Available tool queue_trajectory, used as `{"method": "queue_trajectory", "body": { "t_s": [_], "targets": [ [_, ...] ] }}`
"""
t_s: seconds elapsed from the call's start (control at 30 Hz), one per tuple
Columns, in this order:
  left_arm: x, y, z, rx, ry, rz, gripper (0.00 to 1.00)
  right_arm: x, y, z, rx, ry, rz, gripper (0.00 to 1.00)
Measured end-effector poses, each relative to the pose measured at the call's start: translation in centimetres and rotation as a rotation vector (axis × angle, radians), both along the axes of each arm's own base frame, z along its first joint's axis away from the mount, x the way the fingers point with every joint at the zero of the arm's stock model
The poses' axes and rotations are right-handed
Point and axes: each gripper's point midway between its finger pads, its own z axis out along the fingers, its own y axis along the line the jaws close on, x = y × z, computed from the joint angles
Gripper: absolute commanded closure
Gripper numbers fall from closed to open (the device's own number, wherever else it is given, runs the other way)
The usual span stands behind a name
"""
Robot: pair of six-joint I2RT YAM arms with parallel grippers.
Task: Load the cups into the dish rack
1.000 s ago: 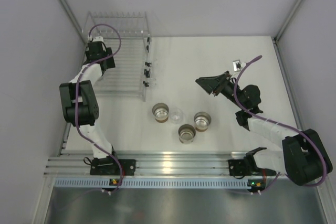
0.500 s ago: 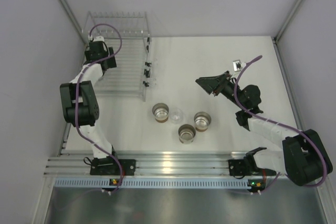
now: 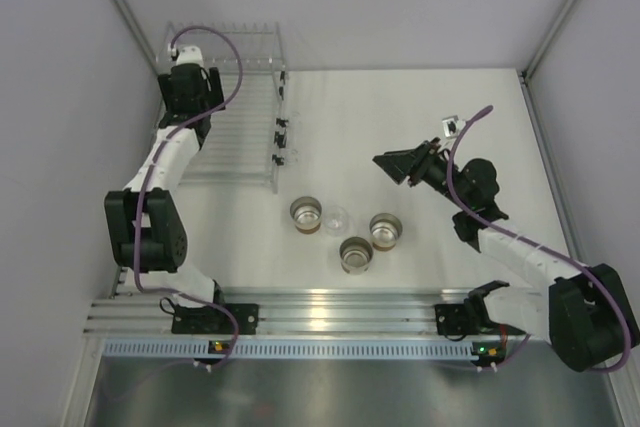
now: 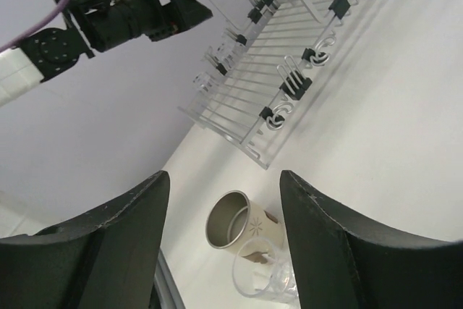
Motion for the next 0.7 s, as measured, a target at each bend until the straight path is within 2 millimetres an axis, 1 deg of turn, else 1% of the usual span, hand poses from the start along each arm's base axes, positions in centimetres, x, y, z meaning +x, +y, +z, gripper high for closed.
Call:
{"method": "queue_trajectory", "body": {
  "t_s": [0.13,0.17,0.2,0.27,0.33,0.4,0.43,0.5,0.57,0.63,0.7],
  "targets": [
    [-0.5,-3.6,3.3,-0.027,-0.073,-0.091,0.1,0.4,-0.5,0.2,-0.059,-0.008,-0.032,0.32],
    [-0.8,-4.9,4.3,-0.037,-0.094,-0.123,0.1,0.5,-0.6,0.4,-0.074,-0.014,-0.042,0.3],
    [-1.1,-6.3,5.1,-0.045,-0.107,-0.159,0.1,0.6,-0.7,0.5,-0.089,-0.018,-0.05,0.27],
    [-1.6,-9.4,6.9,-0.06,-0.138,-0.239,0.08,0.8,-1.0,0.6,-0.12,-0.026,-0.071,0.26],
    [-2.4,-13.1,8.6,-0.086,-0.169,-0.341,0.05,1.1,-1.3,0.7,-0.149,-0.031,-0.087,0.23],
    [-3.9,-16.8,10.0,-0.14,-0.189,-0.463,0.05,1.3,-1.5,0.6,-0.177,-0.031,-0.101,0.21],
    [-4.6,-18.0,10.6,-0.165,-0.197,-0.509,0.04,1.4,-1.5,0.4,-0.194,-0.026,-0.107,0.21],
    [-5.9,-19.4,12.0,-0.217,-0.22,-0.578,0.04,1.6,-1.4,0.2,-0.228,-0.019,-0.11,0.21],
    [-7.3,-20.0,13.3,-0.26,-0.248,-0.626,0.04,1.8,-0.9,0.2,-0.267,-0.013,-0.106,0.2],
    [-8.9,-20.3,14.1,-0.296,-0.269,-0.666,0.03,2.0,0.3,0.2,-0.319,-0.008,-0.098,0.22],
    [-10.3,-20.6,14.1,-0.319,-0.278,-0.696,0.02,2.0,2.1,-0.1,-0.371,-0.002,-0.073,0.24]
  ]
}}
